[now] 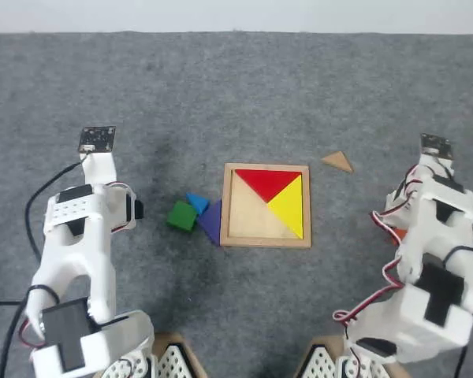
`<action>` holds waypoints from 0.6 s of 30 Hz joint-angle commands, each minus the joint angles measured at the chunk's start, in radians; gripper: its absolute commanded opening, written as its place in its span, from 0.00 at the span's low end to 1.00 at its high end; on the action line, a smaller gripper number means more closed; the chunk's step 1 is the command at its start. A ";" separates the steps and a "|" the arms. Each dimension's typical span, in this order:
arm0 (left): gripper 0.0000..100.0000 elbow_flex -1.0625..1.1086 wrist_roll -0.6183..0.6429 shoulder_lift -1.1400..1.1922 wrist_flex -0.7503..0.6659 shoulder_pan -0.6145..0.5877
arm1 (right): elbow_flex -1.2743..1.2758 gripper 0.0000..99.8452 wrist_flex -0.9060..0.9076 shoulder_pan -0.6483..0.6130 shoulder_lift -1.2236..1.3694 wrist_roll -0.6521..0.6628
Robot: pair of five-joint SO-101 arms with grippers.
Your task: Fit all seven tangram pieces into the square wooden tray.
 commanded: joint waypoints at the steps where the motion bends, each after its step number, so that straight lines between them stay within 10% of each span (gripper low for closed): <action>1: 0.20 -0.004 0.008 -0.048 -0.018 0.005 | -0.055 0.27 0.087 -0.099 -0.157 -0.061; 18: 0.20 -0.004 0.008 -0.048 -0.014 0.005 | 0.147 0.27 -0.033 -0.137 -0.166 -0.037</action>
